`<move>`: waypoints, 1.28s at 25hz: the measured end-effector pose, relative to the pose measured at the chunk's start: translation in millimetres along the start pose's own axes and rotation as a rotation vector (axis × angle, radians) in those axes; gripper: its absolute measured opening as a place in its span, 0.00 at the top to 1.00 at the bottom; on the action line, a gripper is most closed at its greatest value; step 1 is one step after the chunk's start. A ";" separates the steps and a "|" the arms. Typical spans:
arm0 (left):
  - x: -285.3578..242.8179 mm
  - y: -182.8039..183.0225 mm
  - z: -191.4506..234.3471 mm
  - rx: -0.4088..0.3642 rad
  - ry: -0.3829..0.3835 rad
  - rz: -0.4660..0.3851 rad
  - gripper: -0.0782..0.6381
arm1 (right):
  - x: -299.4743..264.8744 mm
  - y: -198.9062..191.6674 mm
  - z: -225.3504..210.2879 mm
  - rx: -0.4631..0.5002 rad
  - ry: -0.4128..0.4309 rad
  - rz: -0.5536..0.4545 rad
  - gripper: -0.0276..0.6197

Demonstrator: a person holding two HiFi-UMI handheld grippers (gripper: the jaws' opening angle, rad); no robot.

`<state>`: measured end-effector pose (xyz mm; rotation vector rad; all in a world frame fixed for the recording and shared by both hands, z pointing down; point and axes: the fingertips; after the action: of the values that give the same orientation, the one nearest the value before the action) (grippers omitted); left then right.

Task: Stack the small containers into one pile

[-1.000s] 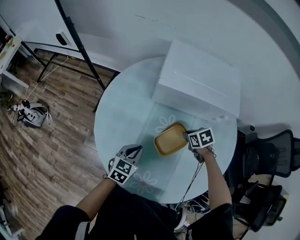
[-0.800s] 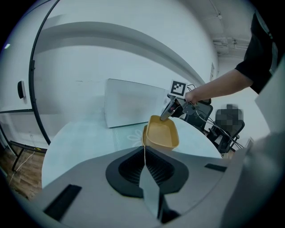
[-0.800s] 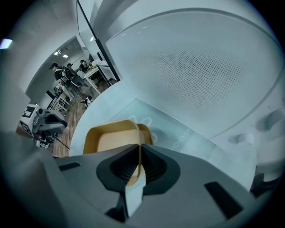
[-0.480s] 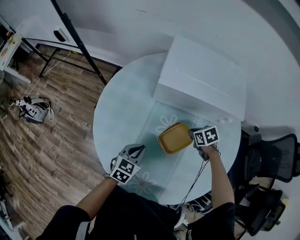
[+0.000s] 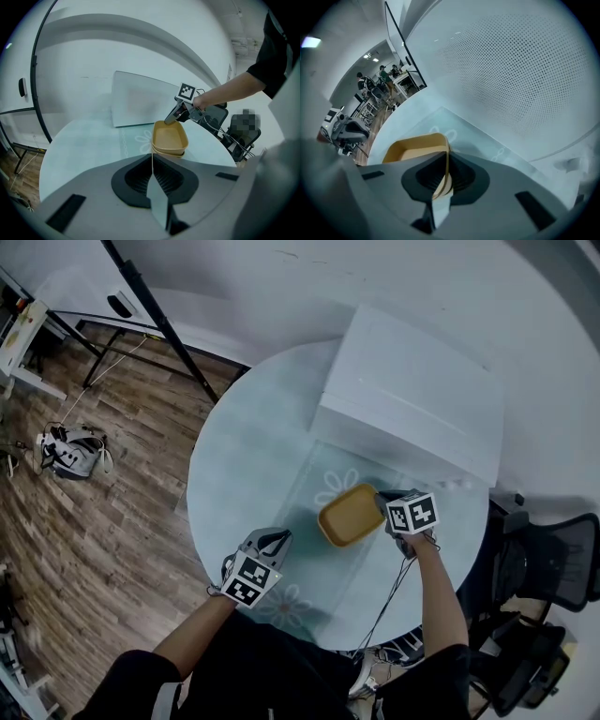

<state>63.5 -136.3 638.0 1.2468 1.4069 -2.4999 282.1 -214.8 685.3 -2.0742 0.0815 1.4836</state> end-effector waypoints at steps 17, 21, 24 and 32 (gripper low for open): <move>-4.1 -3.3 -4.7 0.000 -0.014 0.016 0.87 | 0.9 -7.1 2.8 0.086 -0.080 -0.094 0.90; -2.7 -2.8 -5.5 -0.002 -0.012 0.015 0.87 | -2.8 -17.4 4.8 0.088 -0.095 -0.078 0.90; -2.6 -5.4 -5.0 -0.002 -0.014 0.018 0.87 | -6.7 -23.5 9.1 0.087 -0.100 -0.067 0.90; -1.8 -7.3 -8.6 0.000 -0.023 0.025 0.87 | -10.2 -28.9 11.0 0.128 -0.172 -0.063 0.90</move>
<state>67.4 -126.4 642.0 1.2235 1.3786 -2.4897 279.6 -188.3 704.0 -1.8249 0.0426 1.5694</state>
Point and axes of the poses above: the fingertips, and each gripper's own axes: x backward along the fingers, z to its left, y out of its top, and after that the axes turned 6 degrees about x, right-handed
